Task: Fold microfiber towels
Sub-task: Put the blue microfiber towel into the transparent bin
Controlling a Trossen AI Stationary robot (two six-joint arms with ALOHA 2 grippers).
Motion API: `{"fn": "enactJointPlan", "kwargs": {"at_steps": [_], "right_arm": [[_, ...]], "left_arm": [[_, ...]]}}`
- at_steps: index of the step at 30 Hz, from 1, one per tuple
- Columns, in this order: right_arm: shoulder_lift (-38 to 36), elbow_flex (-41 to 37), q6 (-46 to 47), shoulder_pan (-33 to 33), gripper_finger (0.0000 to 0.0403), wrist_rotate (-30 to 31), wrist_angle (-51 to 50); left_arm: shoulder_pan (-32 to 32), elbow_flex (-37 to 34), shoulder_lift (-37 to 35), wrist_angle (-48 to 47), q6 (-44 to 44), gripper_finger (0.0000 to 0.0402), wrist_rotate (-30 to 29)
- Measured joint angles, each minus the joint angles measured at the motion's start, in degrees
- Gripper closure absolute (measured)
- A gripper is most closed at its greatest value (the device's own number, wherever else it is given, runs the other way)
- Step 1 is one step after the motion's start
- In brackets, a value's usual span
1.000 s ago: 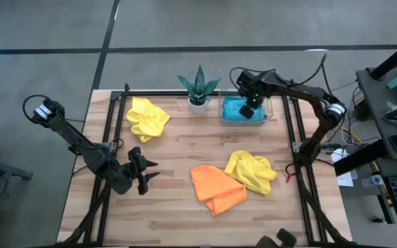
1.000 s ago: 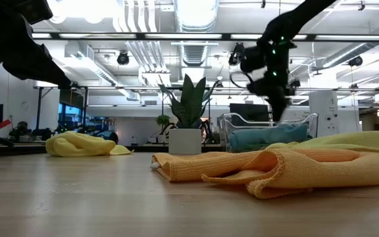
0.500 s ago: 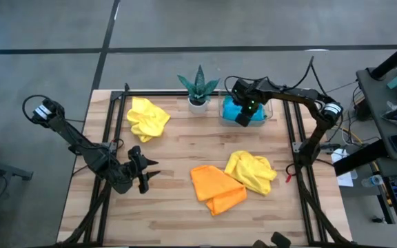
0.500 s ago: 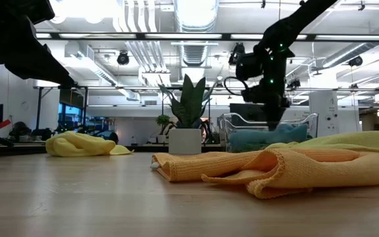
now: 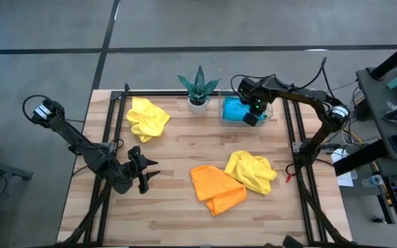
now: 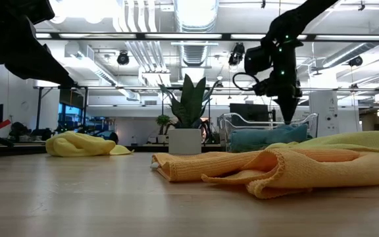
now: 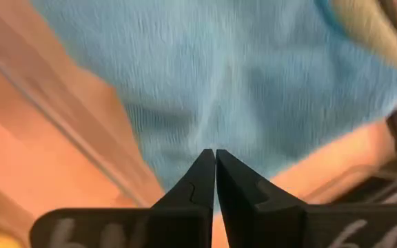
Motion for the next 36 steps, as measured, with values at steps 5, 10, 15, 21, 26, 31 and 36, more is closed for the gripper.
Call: {"fn": "enactJointPlan", "kwargs": {"at_steps": [5,10,15,21,26,31,36], "right_arm": [[0.4,-1.1,0.0,-1.6,0.0394,0.0,-0.6],[1.1,-3.1,0.0,-3.5,0.0394,0.1,0.0],[1.1,-4.3,0.9,-4.7,0.0394,4.0,0.0],[0.9,-2.7,1.1,-4.5,0.0394,6.5,-1.1],[0.1,-0.8,2.0,-4.5,0.0394,6.6,-0.6],[-0.5,-1.0,0.4,-4.3,0.0394,4.8,4.5],[-4.4,-3.8,0.2,-1.3,0.0394,4.1,10.8]], "left_arm": [[0.0,0.0,0.0,0.0,0.0,0.0237,0.0],[0.0,0.0,0.0,0.0,0.0,0.0237,0.0],[0.0,0.0,0.0,0.0,0.1,0.0237,0.0],[0.0,0.0,0.0,0.0,0.1,0.0237,0.0],[0.0,0.0,0.0,0.0,0.1,0.0237,0.0],[0.3,0.0,0.0,0.0,-0.3,0.0237,-0.3],[2.0,1.3,0.0,0.5,-0.4,0.0237,0.4]]}}
